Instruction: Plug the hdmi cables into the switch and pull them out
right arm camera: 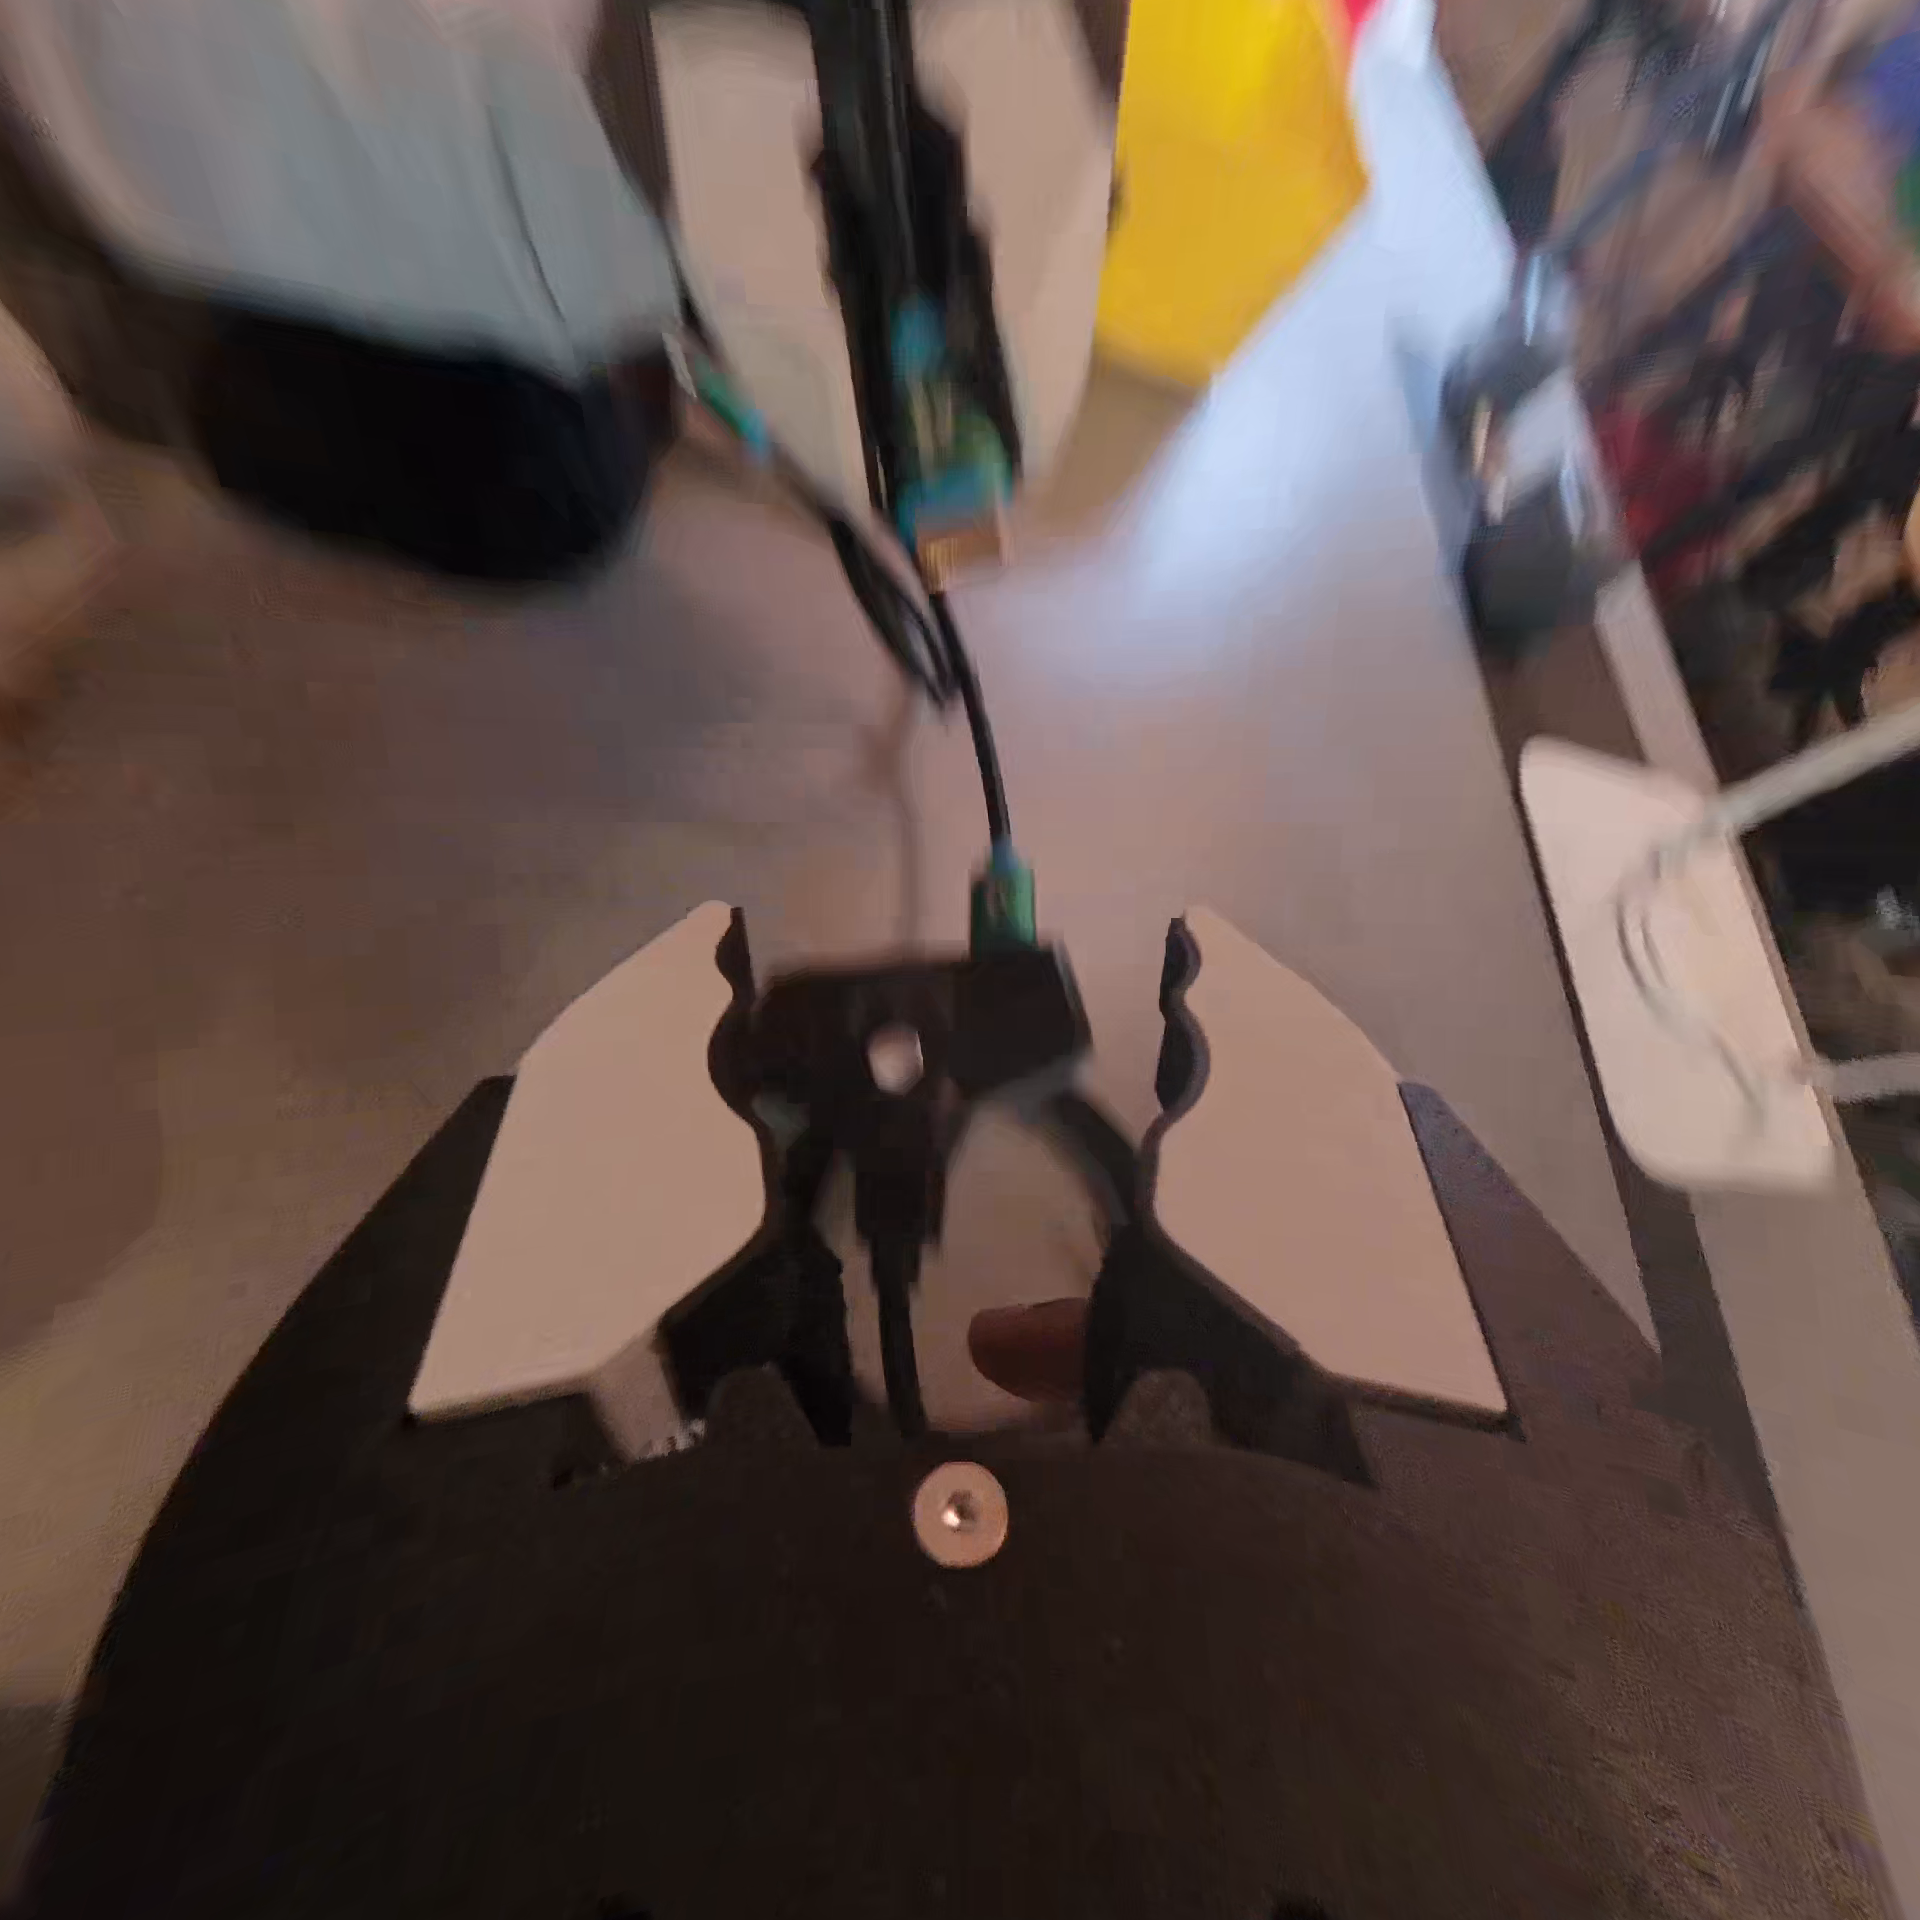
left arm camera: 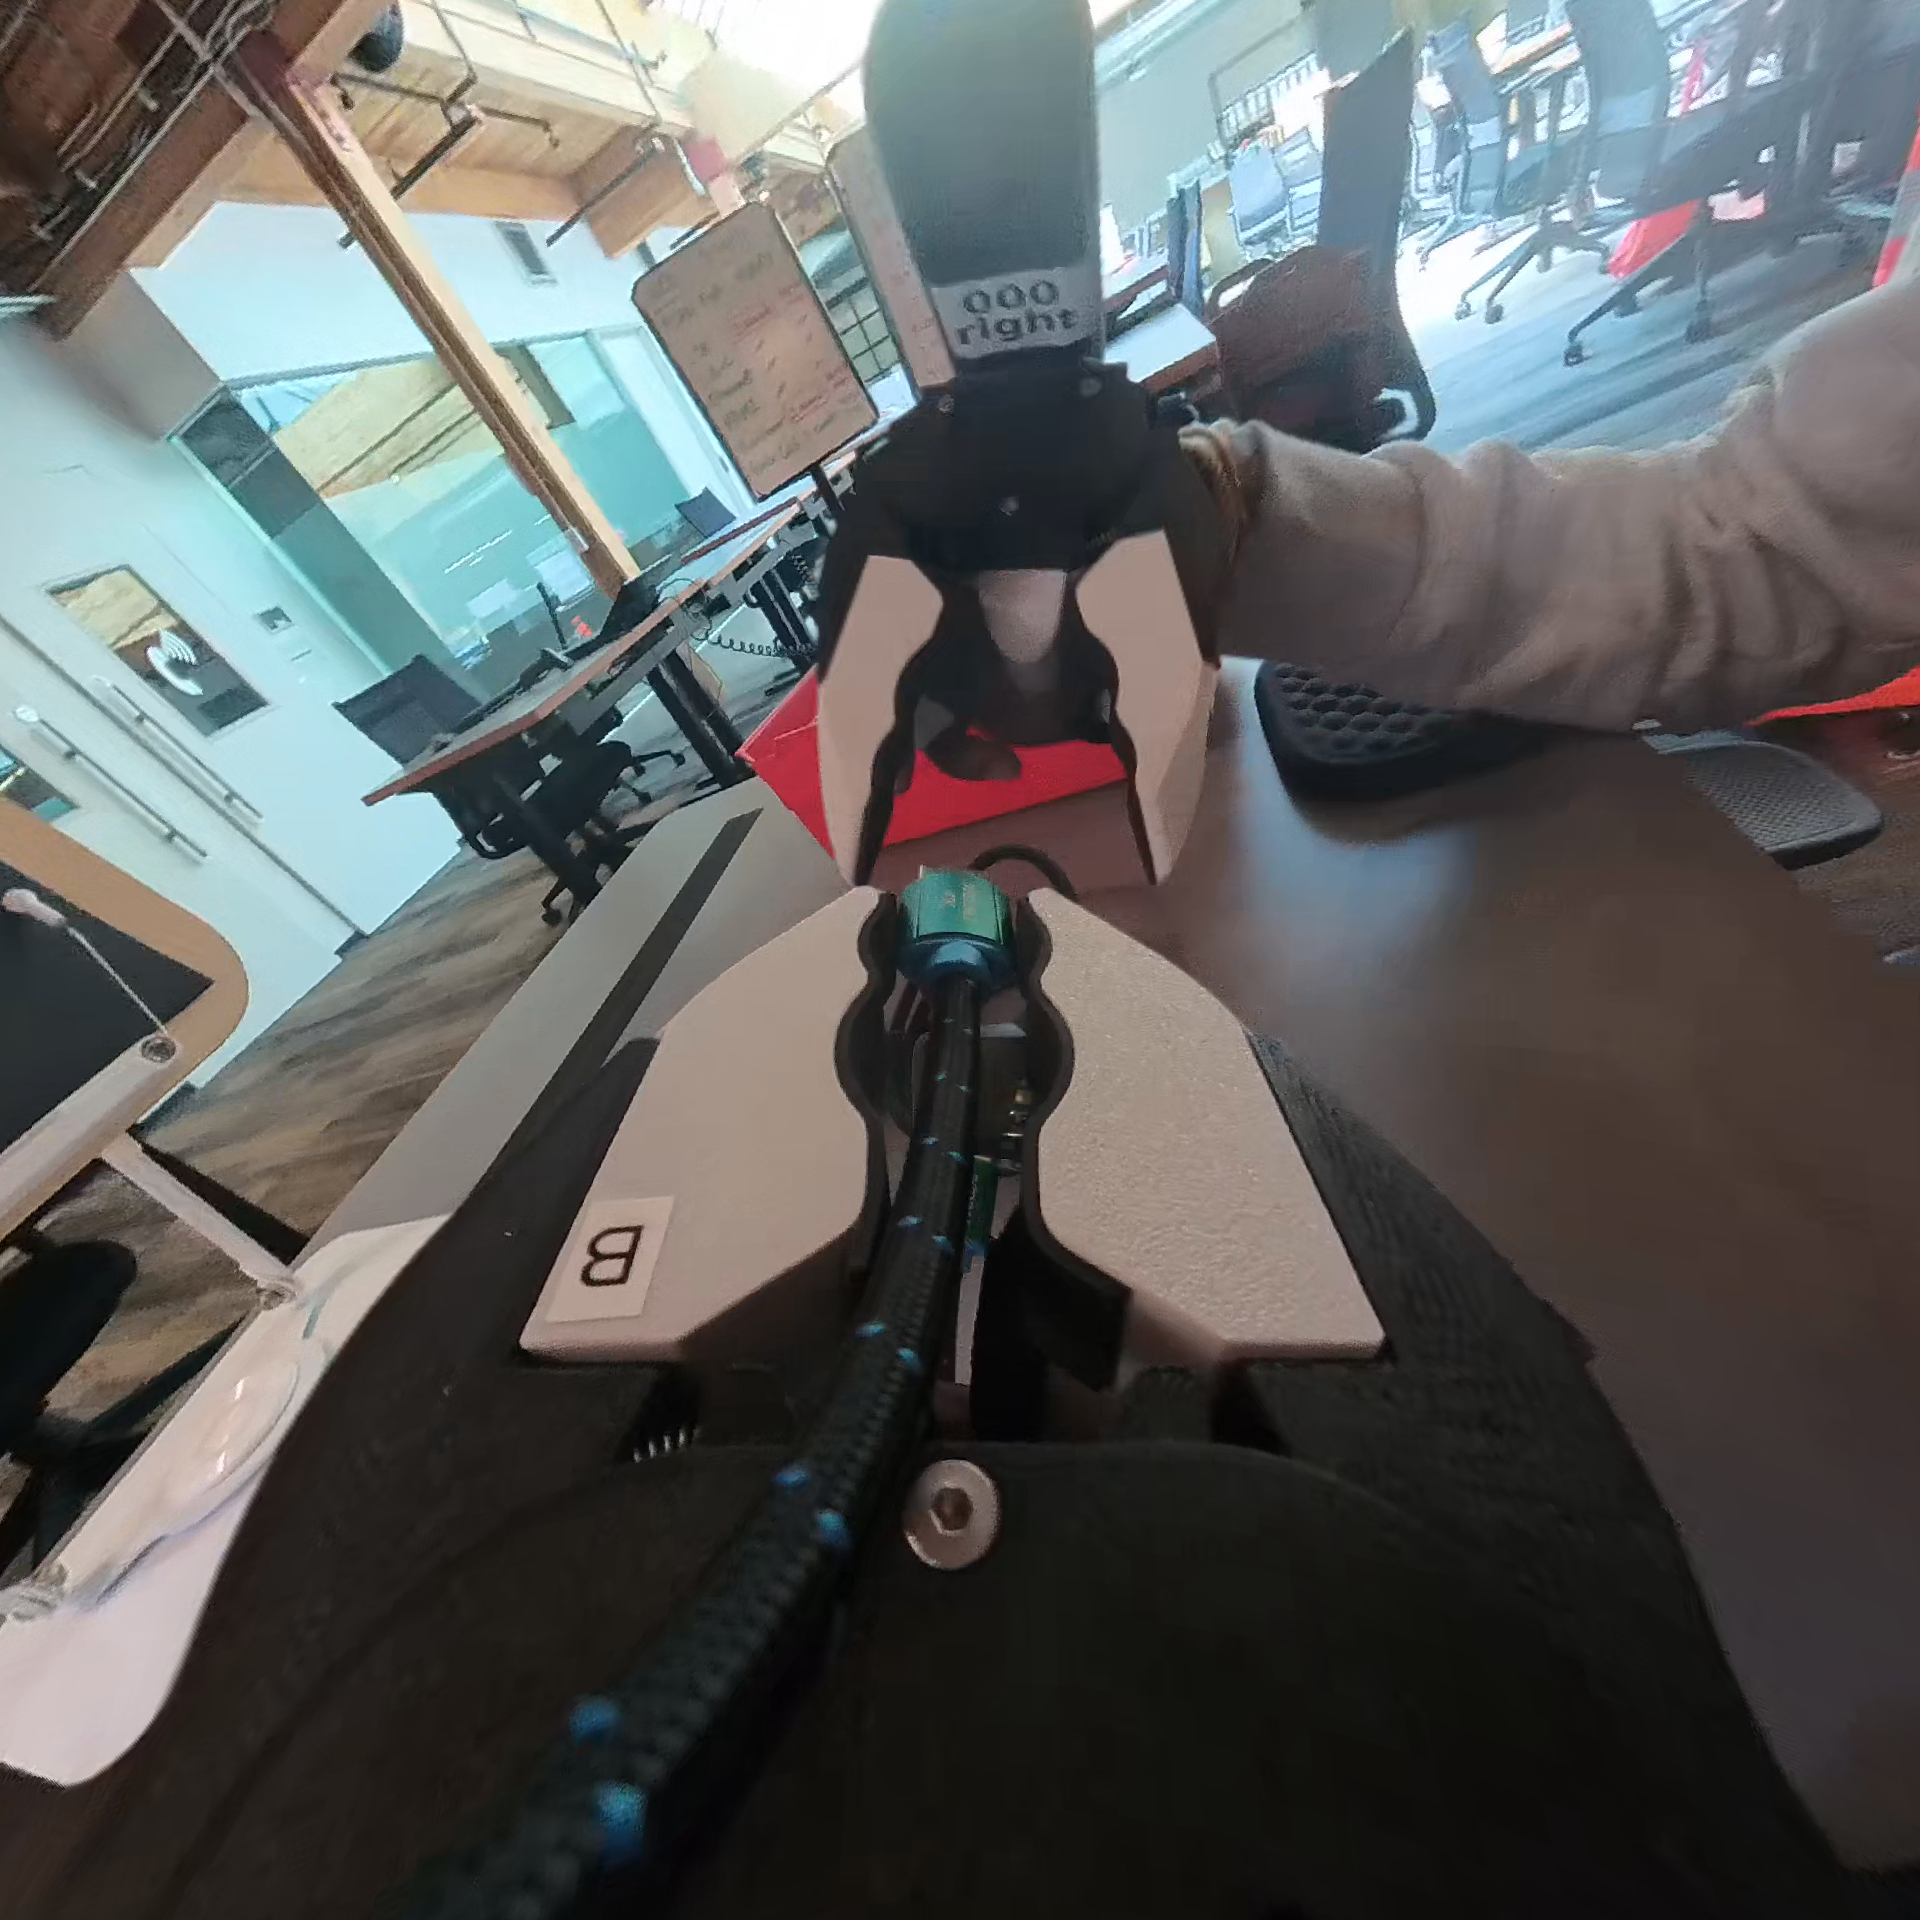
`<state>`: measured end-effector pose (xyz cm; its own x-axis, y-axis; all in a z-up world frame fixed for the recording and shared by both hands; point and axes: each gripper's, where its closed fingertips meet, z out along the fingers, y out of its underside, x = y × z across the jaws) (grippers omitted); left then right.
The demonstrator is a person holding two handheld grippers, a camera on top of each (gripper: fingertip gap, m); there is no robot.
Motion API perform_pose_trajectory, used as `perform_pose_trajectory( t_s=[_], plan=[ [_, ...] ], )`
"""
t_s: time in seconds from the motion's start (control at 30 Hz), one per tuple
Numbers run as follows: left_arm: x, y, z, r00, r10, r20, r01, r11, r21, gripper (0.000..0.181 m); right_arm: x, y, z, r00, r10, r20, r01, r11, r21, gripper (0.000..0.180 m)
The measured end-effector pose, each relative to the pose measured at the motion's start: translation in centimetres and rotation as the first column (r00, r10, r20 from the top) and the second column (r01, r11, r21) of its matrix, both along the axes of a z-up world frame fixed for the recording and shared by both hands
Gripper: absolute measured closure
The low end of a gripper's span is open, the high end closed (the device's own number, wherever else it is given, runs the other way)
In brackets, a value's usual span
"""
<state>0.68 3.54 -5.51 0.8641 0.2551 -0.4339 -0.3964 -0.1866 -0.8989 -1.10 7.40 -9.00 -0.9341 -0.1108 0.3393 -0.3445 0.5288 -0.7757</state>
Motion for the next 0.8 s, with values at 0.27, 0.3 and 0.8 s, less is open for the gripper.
perform_pose_trajectory(
  t_s=[0.27,0.3,0.8],
  plan=[
    [-1.0,-0.3,-0.6,0.999,0.043,0.022,-0.042,0.999,-0.007,0.16,-3.0,3.8,-8.3,0.962,-0.156,-0.225,0.24,0.877,0.417,0.115],
    [-1.0,-0.2,-0.7,0.999,0.039,0.027,-0.039,0.999,-0.009,0.16,-3.4,3.8,-8.9,0.952,-0.158,-0.263,0.264,0.859,0.438,0.118],
    [0.9,-1.0,1.4,0.999,-0.036,-0.004,0.036,0.999,0.04,0.16,-5.2,2.1,-8.3,0.96,-0.226,-0.164,0.258,0.943,0.212,0.141]
  ],
)
